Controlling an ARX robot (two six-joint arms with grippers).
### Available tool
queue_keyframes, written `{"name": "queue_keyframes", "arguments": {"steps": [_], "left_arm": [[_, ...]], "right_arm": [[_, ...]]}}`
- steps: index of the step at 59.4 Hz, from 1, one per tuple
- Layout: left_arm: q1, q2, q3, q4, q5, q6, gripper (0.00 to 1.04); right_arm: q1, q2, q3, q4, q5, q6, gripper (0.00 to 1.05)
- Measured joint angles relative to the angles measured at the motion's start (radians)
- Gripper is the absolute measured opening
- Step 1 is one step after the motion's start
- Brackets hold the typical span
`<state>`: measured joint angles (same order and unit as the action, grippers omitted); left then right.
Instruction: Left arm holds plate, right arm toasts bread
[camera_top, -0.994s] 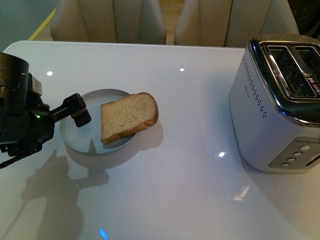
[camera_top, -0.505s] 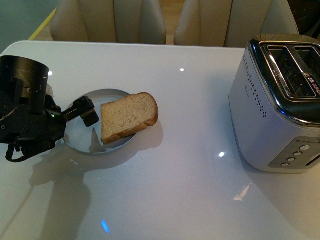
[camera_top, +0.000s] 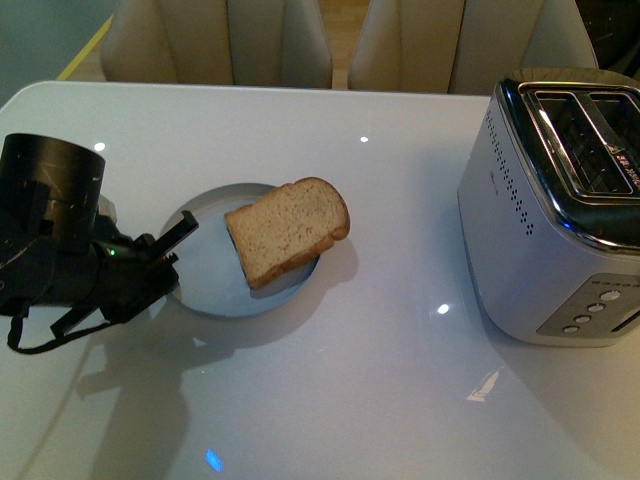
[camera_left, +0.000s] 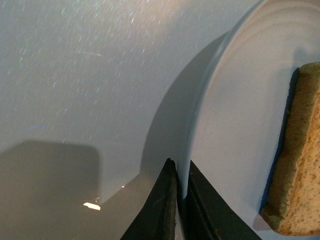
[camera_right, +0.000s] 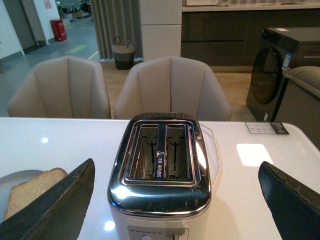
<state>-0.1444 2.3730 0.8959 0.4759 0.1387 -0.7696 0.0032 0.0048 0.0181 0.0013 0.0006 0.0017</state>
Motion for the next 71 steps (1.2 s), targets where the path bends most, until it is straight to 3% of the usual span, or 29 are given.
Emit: {"name": "queue_keyframes", "arguments": {"steps": [18, 31, 52, 71], "left_arm": [[-0.002, -0.248, -0.214, 0.038, 0.028, -0.074, 0.03], [-0.027, -0.484, -0.278, -0.082, 0.038, -0.093, 0.03], [-0.182, -0.742, -0.129, -0.385, -0.004, -0.123, 0.03], [-0.335, -0.793, 0.020, -0.539, -0.058, -0.157, 0.03]], "right_arm": [[0.000, 0.000, 0.000, 0.000, 0.000, 0.000, 0.96], [0.000, 0.000, 0.000, 0.000, 0.000, 0.000, 0.96], [0.000, 0.000, 0.000, 0.000, 0.000, 0.000, 0.96], [0.000, 0.000, 0.000, 0.000, 0.000, 0.000, 0.96]]}}
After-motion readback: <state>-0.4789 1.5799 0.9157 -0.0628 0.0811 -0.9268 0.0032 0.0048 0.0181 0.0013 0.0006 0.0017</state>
